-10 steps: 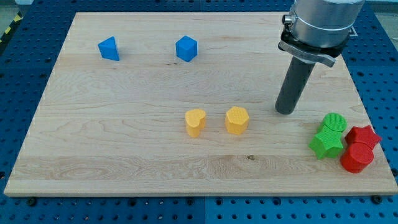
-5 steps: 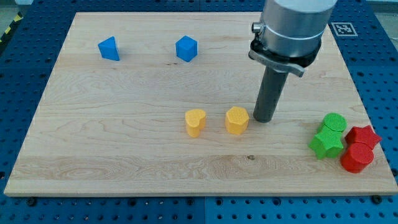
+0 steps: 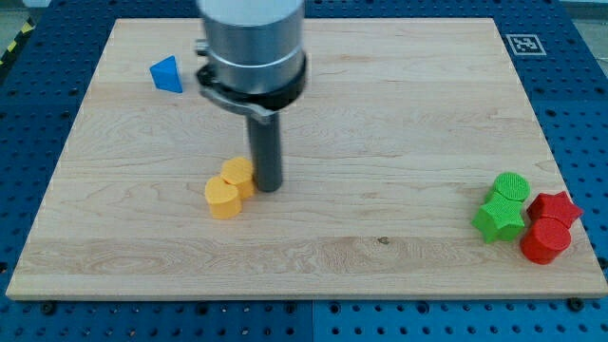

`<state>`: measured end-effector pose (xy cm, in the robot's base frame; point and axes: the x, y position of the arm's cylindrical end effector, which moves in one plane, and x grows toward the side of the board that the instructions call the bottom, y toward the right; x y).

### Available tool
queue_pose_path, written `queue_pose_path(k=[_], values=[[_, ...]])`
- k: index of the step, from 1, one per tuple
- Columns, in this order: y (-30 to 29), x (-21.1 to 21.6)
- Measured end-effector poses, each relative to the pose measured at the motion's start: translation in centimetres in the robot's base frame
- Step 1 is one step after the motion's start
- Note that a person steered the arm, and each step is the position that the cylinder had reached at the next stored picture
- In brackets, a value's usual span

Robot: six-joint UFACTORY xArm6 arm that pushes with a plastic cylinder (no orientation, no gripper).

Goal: Place the yellow blocks at the bottom left of the board

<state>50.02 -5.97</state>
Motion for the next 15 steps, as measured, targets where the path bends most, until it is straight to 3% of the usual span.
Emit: queue_pose_path(k=[3, 6, 9, 15], values=[[-5.2, 1.7], [-0.4, 4.3], [-9.1, 5.0], [-14.3, 3.6]])
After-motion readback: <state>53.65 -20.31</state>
